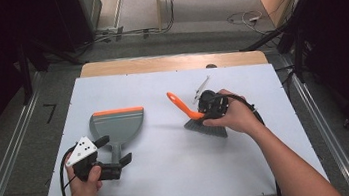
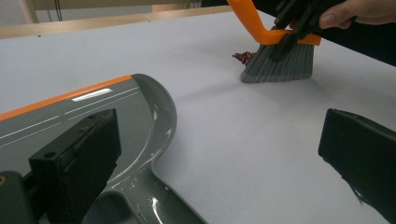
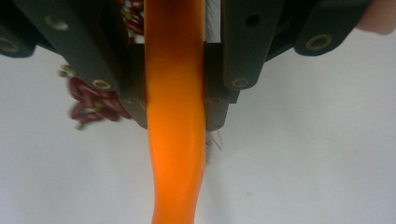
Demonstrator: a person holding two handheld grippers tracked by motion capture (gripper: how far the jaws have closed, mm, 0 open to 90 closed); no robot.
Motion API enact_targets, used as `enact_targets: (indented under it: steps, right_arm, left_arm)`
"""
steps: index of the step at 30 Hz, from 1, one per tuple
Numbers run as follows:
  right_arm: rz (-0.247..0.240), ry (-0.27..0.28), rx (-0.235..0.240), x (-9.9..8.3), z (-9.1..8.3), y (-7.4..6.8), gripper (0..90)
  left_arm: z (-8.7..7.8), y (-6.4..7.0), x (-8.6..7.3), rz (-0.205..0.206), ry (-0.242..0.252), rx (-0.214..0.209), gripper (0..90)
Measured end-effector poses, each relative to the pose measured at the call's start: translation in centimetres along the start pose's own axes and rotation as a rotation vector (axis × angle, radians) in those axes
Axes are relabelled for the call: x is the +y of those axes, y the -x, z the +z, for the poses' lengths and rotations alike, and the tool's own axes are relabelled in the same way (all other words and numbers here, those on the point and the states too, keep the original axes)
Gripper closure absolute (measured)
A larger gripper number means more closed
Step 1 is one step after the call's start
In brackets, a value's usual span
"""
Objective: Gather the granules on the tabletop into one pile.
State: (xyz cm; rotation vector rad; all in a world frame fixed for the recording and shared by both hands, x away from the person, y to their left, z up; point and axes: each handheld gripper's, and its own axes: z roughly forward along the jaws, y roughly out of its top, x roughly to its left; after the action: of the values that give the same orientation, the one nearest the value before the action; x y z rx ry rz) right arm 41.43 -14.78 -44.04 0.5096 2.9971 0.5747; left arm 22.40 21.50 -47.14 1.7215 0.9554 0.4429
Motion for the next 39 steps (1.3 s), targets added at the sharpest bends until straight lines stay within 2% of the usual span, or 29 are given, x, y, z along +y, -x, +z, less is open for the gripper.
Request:
enact_targets:
  steps: [1,2,5,11,22,25,31,36,39]
  right_arm:
    - [-0.003,-0.003,-0.002,-0.1,-0.1,0.4,68.0]
    - [0.023,0.0,-0.002,-0.2,-0.1,0.6,67.9]
    - [0.044,0.008,-0.035,-0.5,-0.3,1.5,68.0]
    - [0.034,0.002,-0.091,-0.5,-0.7,2.2,68.4]
    - [0.047,0.064,-0.1,-1.4,-3.1,1.5,68.4]
    - [0.07,0.098,-0.111,-2.2,-3.9,1.1,68.4]
    - [0.112,0.128,-0.126,-4.6,-5.3,0.3,68.4]
    - [0.183,0.175,-0.135,-7.0,-6.4,-0.4,68.4]
    - [0.205,0.212,-0.14,-8.5,-6.7,-0.9,68.4]
  left_arm:
    - [0.0,0.0,0.0,0.0,-0.001,0.0,0.0]
    - [0.0,0.0,0.0,0.001,-0.001,-0.001,0.0]
    - [0.1,0.1,0.0,0.001,-0.002,-0.001,0.0]
    - [0.1,0.1,0.0,0.001,-0.002,0.002,0.0]
    - [0.1,0.2,0.0,0.001,-0.002,0.001,0.0]
    - [0.1,0.1,0.0,0.003,0.0,0.002,0.0]
    - [0.2,0.2,0.0,0.003,-0.002,0.0,0.0]
    - [0.3,0.4,0.1,0.01,-0.001,0.0,0.0]
    - [0.2,0.4,0.1,0.009,0.004,0.001,0.0]
